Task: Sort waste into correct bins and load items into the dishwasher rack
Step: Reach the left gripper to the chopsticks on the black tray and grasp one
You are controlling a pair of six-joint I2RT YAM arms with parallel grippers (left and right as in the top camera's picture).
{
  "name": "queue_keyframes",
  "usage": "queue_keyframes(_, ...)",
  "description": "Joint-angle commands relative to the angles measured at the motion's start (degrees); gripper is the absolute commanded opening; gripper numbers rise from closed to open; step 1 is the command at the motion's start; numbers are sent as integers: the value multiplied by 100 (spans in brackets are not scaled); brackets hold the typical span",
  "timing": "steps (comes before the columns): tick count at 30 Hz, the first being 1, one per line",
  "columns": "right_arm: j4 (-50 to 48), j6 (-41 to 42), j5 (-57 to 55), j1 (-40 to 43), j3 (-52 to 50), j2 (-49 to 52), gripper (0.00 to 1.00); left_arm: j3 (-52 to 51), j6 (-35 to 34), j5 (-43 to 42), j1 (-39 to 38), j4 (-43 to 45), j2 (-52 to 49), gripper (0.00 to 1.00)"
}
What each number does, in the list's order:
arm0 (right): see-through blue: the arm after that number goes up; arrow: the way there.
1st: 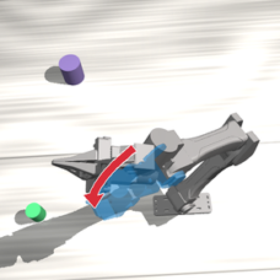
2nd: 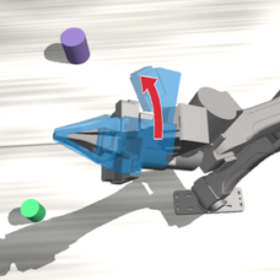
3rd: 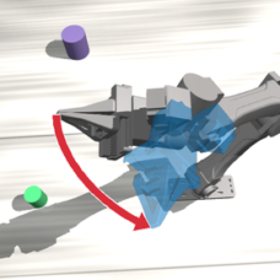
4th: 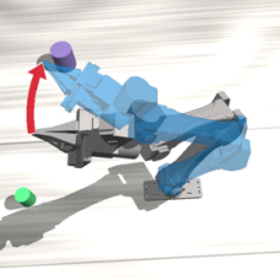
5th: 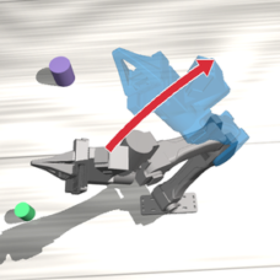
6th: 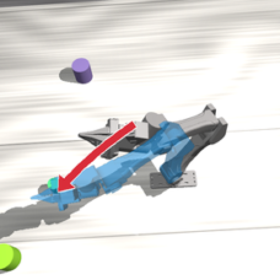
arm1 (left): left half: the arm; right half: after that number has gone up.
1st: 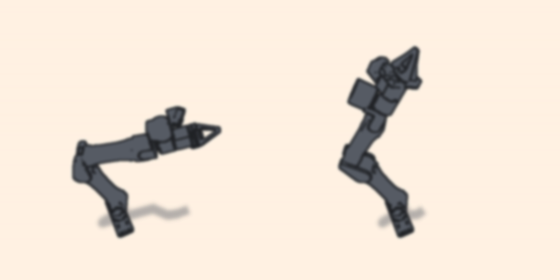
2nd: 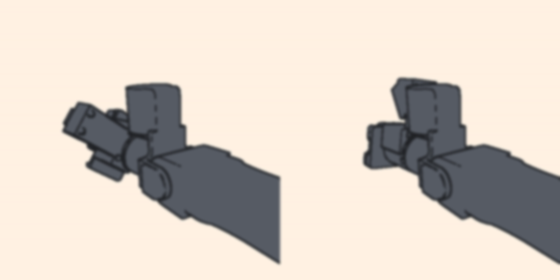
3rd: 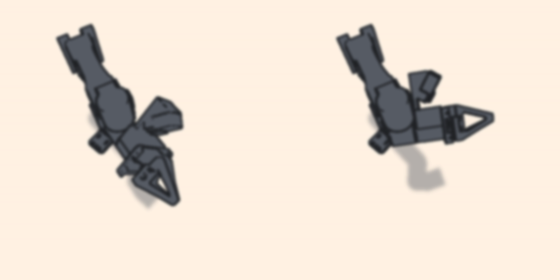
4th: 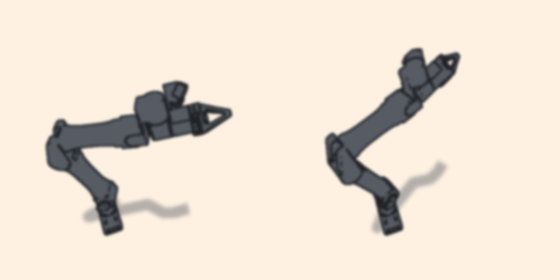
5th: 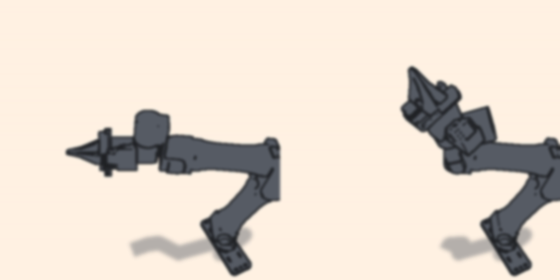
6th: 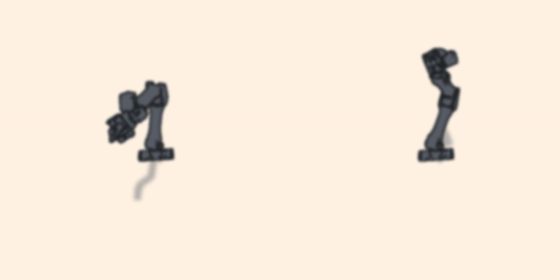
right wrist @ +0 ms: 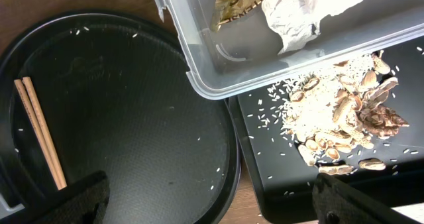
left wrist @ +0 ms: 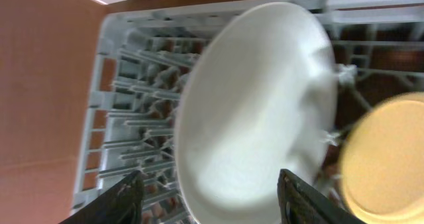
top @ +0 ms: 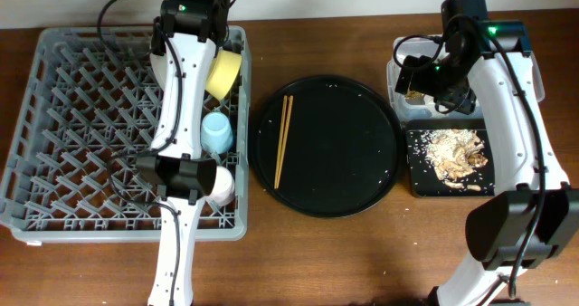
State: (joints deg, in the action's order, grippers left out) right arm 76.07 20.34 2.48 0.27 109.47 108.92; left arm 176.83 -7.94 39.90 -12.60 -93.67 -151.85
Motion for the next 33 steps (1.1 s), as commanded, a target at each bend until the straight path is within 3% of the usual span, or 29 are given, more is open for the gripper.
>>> queue_keyframes(1,0,-57,-11,-26,-35,20,98,308,131,-1773,-4,-68,398,67)
queue_keyframes(2,2,-57,-11,-26,-35,20,99,308,214,-2275,-11,-149,531,67)
queue_keyframes(4,2,-57,-11,-26,-35,20,99,297,927,-4321,-168,-304,949,64)
queue_keyframes(5,2,-57,-11,-26,-35,20,99,297,938,-4581,-289,-304,1029,64)
queue_keyframes(9,2,-57,-11,-26,-35,20,98,-66,931,-4658,-981,-306,1067,64)
queue_keyframes(13,2,-57,-11,-26,-35,20,98,-1637,780,-4546,-1519,-179,1054,56)
queue_keyframes(17,2,-57,-13,-26,-35,20,99,-3108,304,-4555,-1552,1040,1043,56)
queue_keyframes(22,2,-57,-11,-26,-35,20,99,-4553,302,-4321,-1615,2188,1043,57)
queue_keyframes(33,2,-57,-11,-26,-35,20,98,-5012,63,-4148,-1622,2835,835,51)
